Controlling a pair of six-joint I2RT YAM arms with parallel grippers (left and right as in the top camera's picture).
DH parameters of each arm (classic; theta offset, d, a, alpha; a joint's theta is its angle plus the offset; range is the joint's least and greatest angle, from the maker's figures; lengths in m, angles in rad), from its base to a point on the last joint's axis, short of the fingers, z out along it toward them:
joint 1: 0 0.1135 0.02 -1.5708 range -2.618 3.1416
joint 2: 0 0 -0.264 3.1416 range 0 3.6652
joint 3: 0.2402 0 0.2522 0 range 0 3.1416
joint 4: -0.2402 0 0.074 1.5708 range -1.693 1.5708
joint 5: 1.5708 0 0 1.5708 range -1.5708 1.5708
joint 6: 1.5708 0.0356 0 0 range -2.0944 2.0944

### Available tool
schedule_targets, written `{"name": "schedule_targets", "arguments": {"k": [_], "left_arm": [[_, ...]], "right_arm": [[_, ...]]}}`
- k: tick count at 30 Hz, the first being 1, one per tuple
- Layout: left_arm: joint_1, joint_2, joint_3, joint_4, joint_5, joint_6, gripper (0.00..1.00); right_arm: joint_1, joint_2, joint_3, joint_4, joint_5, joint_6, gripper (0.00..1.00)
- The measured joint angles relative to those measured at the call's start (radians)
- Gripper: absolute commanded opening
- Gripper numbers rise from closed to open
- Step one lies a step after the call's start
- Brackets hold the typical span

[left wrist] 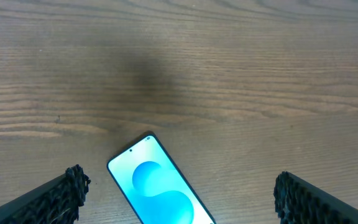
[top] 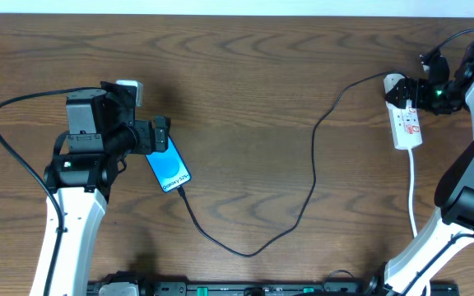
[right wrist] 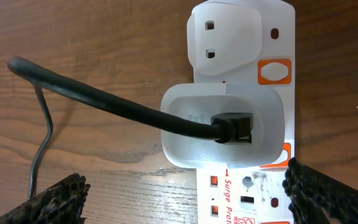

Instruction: Plug charger to phone and switch on socket

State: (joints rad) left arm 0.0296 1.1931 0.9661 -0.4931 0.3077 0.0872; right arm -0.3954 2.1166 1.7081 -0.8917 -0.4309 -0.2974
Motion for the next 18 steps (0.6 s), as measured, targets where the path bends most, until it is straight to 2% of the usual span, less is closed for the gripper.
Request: {"name": "schedule_targets", "arguments": {"k": [18], "left_arm": [[0.0,0.0,0.0,0.0,0.0,0.0,0.98]], "right_arm": [[0.0,0.053,-0.001,0.006,-0.003,0.0,0.99]]}}
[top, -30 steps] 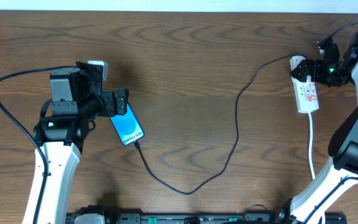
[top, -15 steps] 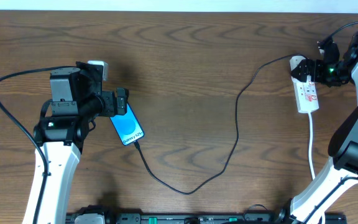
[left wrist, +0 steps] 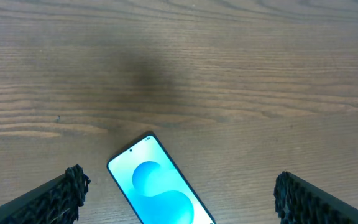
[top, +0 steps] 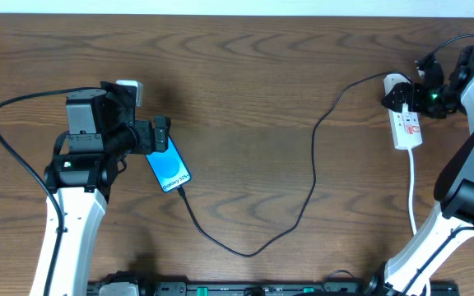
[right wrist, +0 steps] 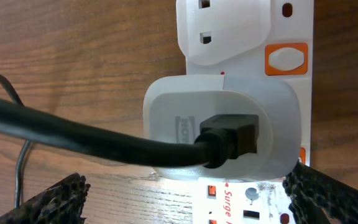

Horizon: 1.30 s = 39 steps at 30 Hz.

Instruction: Plug charger to phone and switch on socket

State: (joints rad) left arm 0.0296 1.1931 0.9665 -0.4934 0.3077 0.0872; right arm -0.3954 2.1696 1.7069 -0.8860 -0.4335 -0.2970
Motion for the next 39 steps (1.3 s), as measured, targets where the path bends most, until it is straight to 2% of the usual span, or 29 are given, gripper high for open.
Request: {"name": "schedule_targets", "arguments": {"k": [39], "left_arm": [[0.0,0.0,0.0,0.0,0.0,0.0,0.98]], "right_arm": [[0.0,0.023,0.0,0.02,-0.017,0.026,0.99]]}}
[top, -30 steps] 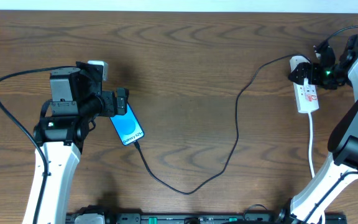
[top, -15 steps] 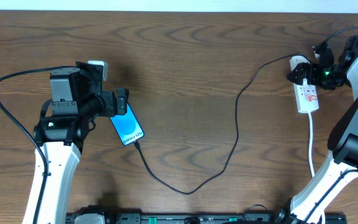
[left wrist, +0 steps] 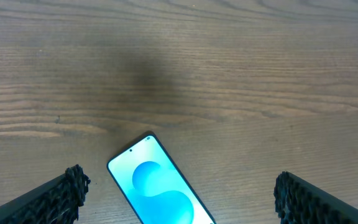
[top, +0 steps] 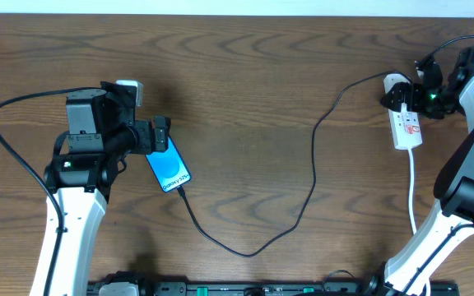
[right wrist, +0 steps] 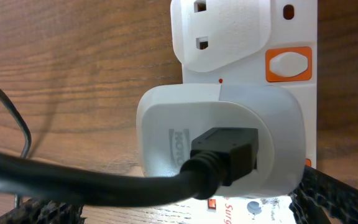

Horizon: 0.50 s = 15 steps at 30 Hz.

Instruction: Plug charger to phone and switch on socket

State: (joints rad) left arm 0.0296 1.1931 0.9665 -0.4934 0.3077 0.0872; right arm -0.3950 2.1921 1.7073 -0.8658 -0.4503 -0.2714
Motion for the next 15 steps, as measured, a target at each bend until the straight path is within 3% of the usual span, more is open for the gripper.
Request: {"name": "schedule_targets", "arguments": {"k": [15], "left_arm": [[0.0,0.0,0.0,0.0,0.0,0.0,0.98]], "right_arm": [[0.0,0.0,0.0,0.001,-0.009,0.034,0.99]]}}
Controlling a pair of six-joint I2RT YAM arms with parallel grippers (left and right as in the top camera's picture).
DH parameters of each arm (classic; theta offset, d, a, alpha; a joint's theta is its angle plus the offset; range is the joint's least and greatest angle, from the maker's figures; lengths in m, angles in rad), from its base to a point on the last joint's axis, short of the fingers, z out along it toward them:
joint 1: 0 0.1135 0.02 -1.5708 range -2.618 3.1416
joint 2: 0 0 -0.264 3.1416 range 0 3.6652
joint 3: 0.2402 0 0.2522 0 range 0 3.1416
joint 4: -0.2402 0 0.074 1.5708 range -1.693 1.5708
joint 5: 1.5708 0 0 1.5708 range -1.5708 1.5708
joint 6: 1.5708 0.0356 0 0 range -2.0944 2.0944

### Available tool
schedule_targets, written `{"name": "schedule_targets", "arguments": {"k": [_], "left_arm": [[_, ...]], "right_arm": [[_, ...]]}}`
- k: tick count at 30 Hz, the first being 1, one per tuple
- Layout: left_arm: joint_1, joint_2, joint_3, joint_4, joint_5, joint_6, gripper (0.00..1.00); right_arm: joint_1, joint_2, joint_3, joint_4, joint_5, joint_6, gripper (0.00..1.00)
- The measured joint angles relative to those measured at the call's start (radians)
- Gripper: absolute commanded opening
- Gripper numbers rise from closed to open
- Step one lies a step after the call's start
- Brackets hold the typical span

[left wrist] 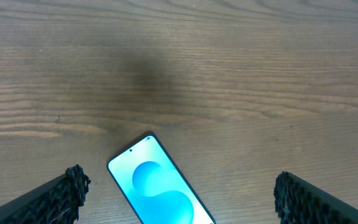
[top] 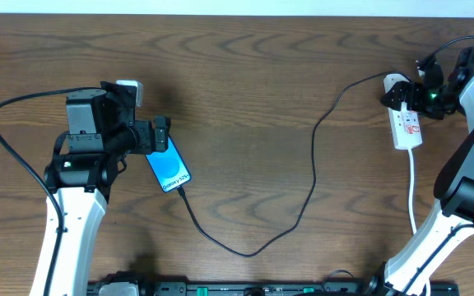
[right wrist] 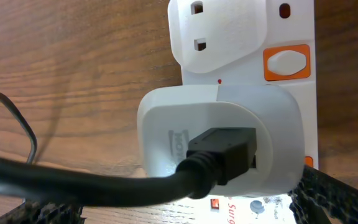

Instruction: Plug charger to phone and switch on socket

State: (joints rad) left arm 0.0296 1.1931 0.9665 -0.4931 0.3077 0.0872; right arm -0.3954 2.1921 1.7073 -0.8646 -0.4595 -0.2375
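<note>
A phone (top: 169, 168) with a lit blue screen lies on the wooden table; the black cable (top: 311, 177) runs from its lower end across to the white charger (right wrist: 222, 146) plugged into the white power strip (top: 405, 123). My left gripper (left wrist: 179, 202) is open, its fingers either side of the phone (left wrist: 160, 186). My right gripper (right wrist: 185, 208) is open low over the strip, straddling the charger. One orange switch (right wrist: 286, 63) shows beside the empty socket (right wrist: 219, 28); another peeks out by the charger.
The strip's white lead (top: 414, 193) runs toward the table's near edge on the right. A black cable (top: 11, 148) loops round the left arm. Bare wood (top: 253, 90) lies between the two arms.
The right wrist view has crept a touch closer to the charger. Phone, cable and left gripper are unchanged.
The left gripper stayed open round the phone throughout, cable in the phone. The right gripper, open over the power strip, came steadily nearer to the plugged-in charger, which now fills more of its view.
</note>
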Motion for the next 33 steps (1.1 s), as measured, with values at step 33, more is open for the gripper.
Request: {"name": "schedule_targets", "arguments": {"k": [33], "left_arm": [[0.0,0.0,0.0,0.0,0.0,0.0,0.98]], "right_arm": [[-0.002,-0.006,-0.038,0.08,-0.041,0.031,0.99]]}}
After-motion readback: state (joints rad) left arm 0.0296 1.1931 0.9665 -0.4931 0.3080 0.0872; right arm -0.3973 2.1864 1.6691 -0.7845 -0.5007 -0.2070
